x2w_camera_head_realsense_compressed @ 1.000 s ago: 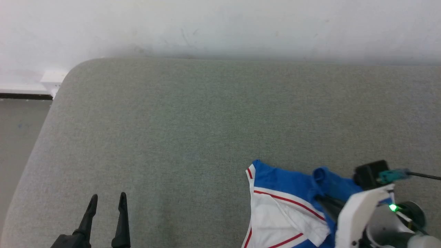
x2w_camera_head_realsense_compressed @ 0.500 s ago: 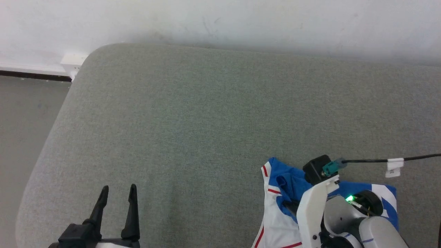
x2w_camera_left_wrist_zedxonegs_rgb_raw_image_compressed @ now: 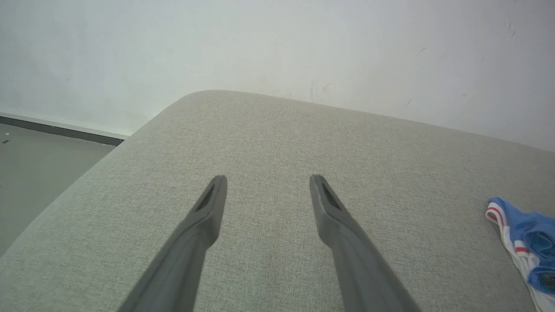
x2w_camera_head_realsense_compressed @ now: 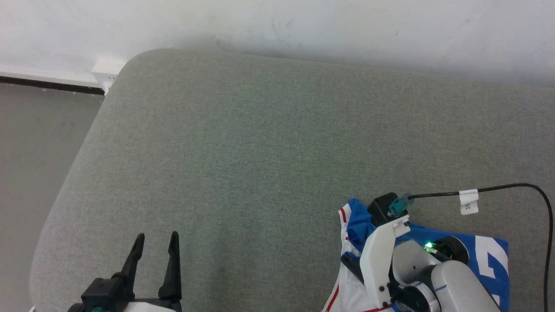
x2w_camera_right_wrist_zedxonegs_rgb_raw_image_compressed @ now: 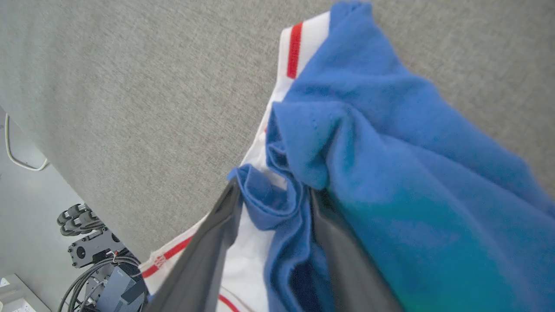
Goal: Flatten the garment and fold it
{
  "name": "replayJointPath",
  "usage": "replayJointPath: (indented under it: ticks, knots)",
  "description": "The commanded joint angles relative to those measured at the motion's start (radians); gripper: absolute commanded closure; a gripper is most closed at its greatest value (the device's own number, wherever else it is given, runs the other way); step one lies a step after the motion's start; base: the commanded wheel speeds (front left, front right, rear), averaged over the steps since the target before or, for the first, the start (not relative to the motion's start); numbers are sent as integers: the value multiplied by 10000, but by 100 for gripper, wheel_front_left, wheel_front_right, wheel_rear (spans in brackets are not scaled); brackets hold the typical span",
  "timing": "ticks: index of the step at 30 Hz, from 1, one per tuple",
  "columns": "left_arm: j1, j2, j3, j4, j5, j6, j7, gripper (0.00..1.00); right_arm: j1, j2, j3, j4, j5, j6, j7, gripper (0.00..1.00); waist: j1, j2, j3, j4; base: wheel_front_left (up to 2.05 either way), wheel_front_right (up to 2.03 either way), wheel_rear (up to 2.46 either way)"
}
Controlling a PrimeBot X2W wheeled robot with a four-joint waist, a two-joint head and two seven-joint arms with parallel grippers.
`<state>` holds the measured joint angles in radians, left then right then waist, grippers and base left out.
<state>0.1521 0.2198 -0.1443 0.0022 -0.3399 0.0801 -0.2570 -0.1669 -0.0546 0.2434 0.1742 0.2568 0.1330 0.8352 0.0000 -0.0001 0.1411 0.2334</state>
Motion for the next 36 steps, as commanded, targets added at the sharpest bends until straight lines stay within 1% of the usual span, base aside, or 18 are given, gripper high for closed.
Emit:
replayJointPath:
  ticks: [1,5,8,13,15,17,18,20,24,31,36]
  knots:
    - [-51,-32,33,34,-57,-43,-45,0,-159,-2,-32,-3,125,-23,-25,0,0,1,-56,-147,0,0,0]
    - [45,3,49,-7,-35,-26,-46,0,-101,16,-528,-964,728,-23,46,0,0,1,-132,-467,0,0,0]
    - [85,64,88,-82,-32,-16,-46,0,202,-49,-1294,-1997,909,-23,-2,0,0,1,-177,-737,0,0,0]
    - [113,137,118,-243,20,48,-46,0,1244,-335,-3126,-3645,477,-23,-605,0,0,1,-186,-1106,0,0,0]
    - [142,174,129,-303,51,72,-46,0,1815,-352,-3860,-4048,350,-23,-949,0,0,1,-213,-1201,0,0,0]
    - [182,208,163,-357,62,93,-46,0,2457,-529,-4347,-4276,142,-23,-1325,0,0,1,-257,-1268,0,0,0]
    - [215,220,192,-389,65,118,-46,0,2768,-533,-4602,-4296,91,-23,-1512,0,0,1,-274,-1316,0,0,0]
    - [311,247,248,-463,69,160,-46,0,3226,-340,-5029,-4212,183,-23,-1768,0,0,1,-300,-1412,0,0,0]
    - [469,361,270,-574,69,159,-21,0,3574,-114,-5192,-3726,303,-23,-2126,0,0,1,-311,-1522,0,0,0]
    - [438,558,234,-819,110,167,201,0,3058,18,-5042,-2417,373,-23,-2626,0,0,1,-254,-1359,0,0,0]
    - [307,648,156,-891,124,125,313,0,2568,37,-5066,-1274,364,-23,-2582,0,0,1,-110,-1147,0,0,0]
